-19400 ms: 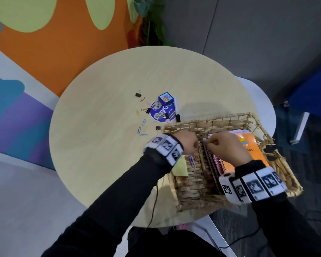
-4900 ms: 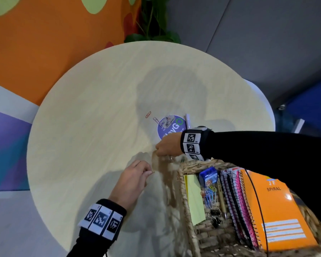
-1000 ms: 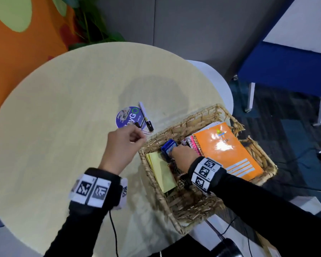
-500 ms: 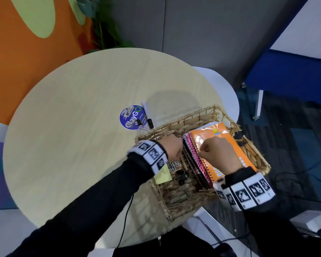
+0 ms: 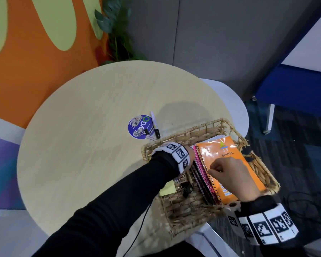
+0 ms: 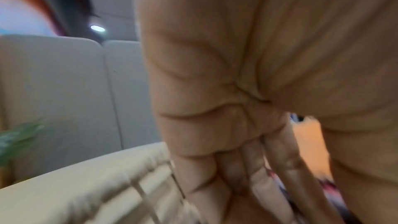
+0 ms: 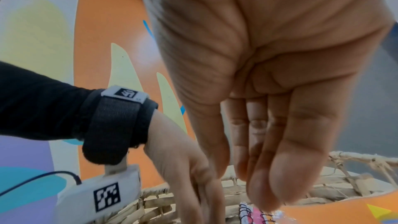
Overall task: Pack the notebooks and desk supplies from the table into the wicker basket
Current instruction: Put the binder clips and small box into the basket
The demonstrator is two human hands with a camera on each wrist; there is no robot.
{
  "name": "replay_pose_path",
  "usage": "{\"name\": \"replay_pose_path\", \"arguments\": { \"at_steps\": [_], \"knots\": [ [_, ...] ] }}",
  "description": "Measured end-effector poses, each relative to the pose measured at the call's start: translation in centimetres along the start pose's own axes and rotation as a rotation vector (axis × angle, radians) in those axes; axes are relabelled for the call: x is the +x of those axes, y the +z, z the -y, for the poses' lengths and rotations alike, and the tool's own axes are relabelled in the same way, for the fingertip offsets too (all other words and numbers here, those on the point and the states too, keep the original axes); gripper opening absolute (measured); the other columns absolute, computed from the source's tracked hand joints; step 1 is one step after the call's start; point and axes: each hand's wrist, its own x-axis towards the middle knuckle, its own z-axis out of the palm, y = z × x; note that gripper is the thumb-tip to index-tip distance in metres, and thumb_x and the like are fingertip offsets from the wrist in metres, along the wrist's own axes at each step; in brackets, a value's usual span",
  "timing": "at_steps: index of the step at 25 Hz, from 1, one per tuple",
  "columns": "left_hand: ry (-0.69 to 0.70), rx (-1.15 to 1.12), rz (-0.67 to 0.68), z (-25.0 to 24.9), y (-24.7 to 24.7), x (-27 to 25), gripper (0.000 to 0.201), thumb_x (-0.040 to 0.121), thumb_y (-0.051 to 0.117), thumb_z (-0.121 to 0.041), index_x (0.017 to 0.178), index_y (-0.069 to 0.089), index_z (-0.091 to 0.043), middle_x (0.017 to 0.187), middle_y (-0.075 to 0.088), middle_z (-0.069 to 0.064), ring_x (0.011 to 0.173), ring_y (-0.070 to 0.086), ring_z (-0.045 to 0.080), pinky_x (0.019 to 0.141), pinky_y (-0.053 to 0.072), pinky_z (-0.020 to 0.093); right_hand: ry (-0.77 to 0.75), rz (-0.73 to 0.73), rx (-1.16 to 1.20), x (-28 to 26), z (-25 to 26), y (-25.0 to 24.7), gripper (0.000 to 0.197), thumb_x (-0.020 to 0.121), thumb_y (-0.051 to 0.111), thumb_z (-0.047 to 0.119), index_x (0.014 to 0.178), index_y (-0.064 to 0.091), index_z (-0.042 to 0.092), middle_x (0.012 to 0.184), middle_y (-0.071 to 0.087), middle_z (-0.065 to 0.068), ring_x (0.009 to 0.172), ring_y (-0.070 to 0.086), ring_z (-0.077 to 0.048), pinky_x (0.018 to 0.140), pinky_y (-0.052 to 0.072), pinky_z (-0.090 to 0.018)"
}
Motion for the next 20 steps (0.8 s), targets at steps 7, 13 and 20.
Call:
{"name": "replay_pose_path", "arguments": {
  "at_steps": [7,13,20],
  "knots": [
    [-0.060,-0.372,-0.565,11.2,-6.3,-4.0,0.023,0.090,0.056,-0.009,0.106,0.072,-0.011,0.111,0.073,0.004,0.102,0.067,0.018,0.100,0.048,0.033,-0.069,0.048,0.086,3.9,3.5,-1.2,0.011,0.085,0.065,0.024,0.079,0.072,0.018,0.071,0.069,0.005,0.068,0.062,-0.009,0.057,0.043,-0.013],
    [-0.166,-0.177,-0.405,19.3,-3.6,1.1,0.038,0.088,0.057,-0.005,0.124,0.064,-0.013,0.128,0.061,0.012,0.120,0.055,0.028,0.099,0.043,0.034,-0.198,0.021,0.066,13.2,10.6,-3.8,0.014,0.084,0.063,0.022,0.084,0.073,0.012,0.079,0.072,-0.002,0.073,0.063,-0.015,0.065,0.047,-0.024],
    [-0.077,-0.068,-0.333,20.7,-1.7,4.4,0.027,0.087,0.059,-0.004,0.110,0.072,-0.006,0.120,0.060,0.015,0.110,0.061,0.031,0.094,0.050,0.035,-0.119,0.264,-0.135,24.5,16.1,0.2,0.018,0.085,0.060,0.016,0.092,0.069,0.003,0.088,0.068,-0.013,0.083,0.063,-0.028,0.062,0.041,-0.026]
  ]
}}
